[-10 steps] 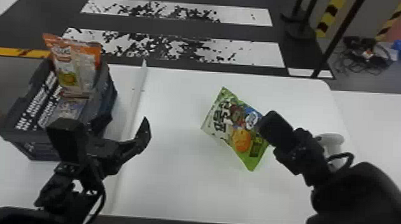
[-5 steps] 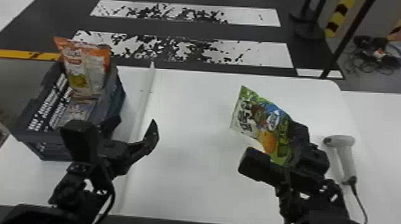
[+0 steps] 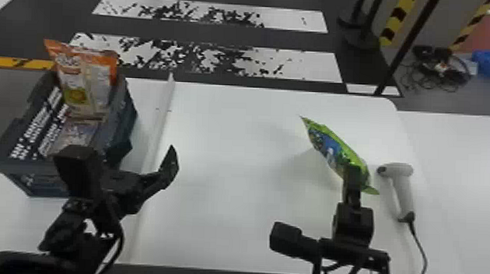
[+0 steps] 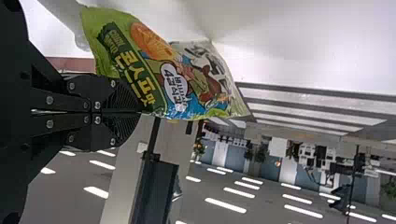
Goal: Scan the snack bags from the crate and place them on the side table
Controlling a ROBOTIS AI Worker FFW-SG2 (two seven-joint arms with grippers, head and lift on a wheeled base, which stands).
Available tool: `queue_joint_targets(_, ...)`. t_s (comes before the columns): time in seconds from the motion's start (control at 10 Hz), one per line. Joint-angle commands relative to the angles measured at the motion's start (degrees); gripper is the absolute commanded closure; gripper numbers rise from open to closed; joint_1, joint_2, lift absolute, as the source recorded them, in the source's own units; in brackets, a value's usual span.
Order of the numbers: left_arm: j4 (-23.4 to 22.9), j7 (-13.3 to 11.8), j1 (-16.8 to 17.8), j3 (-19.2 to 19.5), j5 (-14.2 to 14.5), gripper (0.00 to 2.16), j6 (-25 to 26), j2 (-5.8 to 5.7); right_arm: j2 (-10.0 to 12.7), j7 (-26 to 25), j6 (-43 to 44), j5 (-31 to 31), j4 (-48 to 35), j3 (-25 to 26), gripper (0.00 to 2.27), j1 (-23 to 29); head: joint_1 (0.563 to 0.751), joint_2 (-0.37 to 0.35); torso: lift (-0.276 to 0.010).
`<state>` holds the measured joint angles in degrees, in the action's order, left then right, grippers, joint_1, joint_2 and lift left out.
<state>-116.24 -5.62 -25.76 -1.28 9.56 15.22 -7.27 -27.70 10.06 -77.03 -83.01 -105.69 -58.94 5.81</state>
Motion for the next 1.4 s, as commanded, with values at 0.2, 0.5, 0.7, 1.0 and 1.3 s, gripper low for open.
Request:
queue_joint_targets(0.2,0.2,0.0,0.0,0.0,0.2,0.04,-0.1,-0.03,-0.5,-0.1,3.1,7.6,-1.2,-4.0,1.93,1.2,0.695,0.001,-0.081)
queue_joint_targets(0.5,0.4,-0.1,0.0,0.1,0.4,0.04,-0.5,-0.12,-0.9,4.4,5.9,21.7,-9.2,-0.1,0.0,3.1,0.695,0.04,-0.081)
queue_joint_targets(0.7,0.7,-0.1,0.0,0.1,0.6,0.04,-1.0,-0.12,-0.9,5.9,9.2,30.9,-14.3,5.8,0.06,4.7,0.695,0.062,-0.081)
queue_joint_targets(1.0,0.8,-0.3,-0.1,0.3,1.0,0.04,-1.4,-0.2,0.2,7.5,15.5,49.2,-21.8,18.0,0.09,8.3,0.695,0.093,-0.081)
queue_joint_targets(1.3,0.9,-0.4,-0.2,0.4,1.2,0.04,-1.6,-0.29,4.0,7.4,23.3,64.3,-23.8,30.6,0.18,10.6,0.695,0.137,-0.081)
